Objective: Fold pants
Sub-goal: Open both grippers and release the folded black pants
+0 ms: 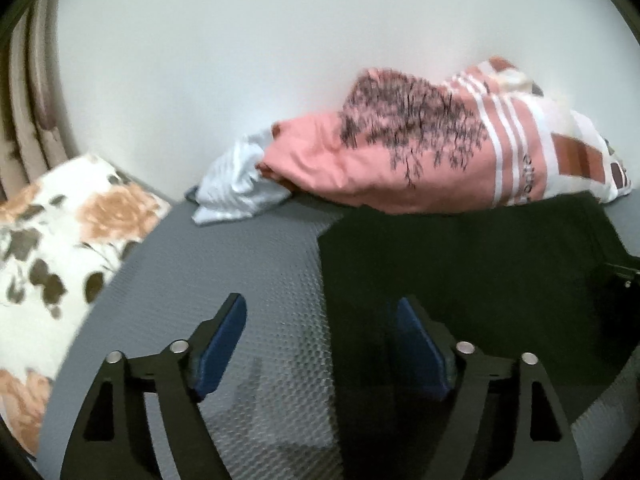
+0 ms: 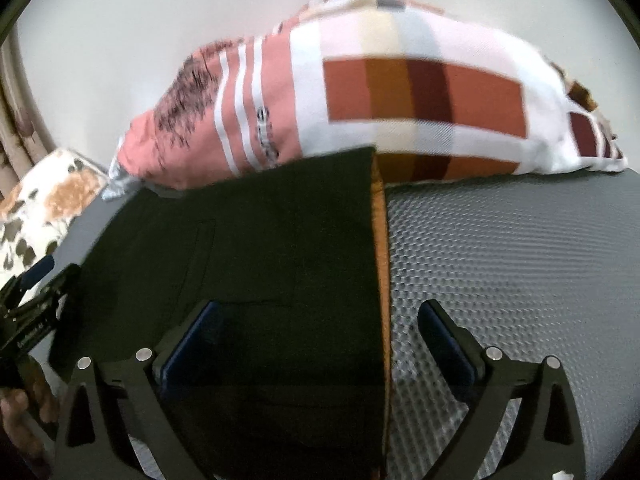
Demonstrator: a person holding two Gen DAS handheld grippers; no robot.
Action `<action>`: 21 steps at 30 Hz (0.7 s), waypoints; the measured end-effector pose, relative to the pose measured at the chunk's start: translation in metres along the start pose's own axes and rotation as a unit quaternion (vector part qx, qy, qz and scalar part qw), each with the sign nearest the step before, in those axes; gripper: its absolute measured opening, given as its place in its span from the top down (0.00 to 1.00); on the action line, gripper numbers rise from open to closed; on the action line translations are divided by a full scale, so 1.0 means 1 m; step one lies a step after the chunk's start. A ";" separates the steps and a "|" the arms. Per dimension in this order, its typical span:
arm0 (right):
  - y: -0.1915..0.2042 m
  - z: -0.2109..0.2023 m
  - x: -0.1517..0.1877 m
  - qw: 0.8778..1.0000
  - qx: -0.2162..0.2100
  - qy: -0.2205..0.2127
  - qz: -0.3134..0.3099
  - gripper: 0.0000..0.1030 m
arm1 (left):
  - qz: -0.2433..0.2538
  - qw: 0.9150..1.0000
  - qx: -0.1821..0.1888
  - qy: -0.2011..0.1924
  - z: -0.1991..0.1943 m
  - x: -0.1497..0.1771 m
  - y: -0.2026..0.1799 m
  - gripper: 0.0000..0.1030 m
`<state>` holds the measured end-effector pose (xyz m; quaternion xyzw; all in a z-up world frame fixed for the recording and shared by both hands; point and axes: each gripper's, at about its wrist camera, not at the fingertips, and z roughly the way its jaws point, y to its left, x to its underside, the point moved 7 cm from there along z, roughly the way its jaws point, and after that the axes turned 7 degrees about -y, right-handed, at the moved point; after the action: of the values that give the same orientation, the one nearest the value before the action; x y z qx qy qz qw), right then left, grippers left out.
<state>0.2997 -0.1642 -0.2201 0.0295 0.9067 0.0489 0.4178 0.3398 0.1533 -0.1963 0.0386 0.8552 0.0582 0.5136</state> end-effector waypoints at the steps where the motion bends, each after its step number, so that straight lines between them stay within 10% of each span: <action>1: 0.000 -0.011 -0.001 1.000 0.002 -0.009 0.000 0.04 | -0.001 1.000 -0.005 -0.006 -0.007 -0.003 0.002 0.15; 21: 0.050 -0.148 0.013 0.995 -0.072 -0.070 0.000 0.03 | 0.000 0.991 -0.026 -0.128 -0.193 -0.070 -0.020 0.00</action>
<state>0.1789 -0.1225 -0.1285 0.0029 0.8692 0.1118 0.4817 0.2022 0.1130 -0.0482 0.0325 0.7804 0.0751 0.6200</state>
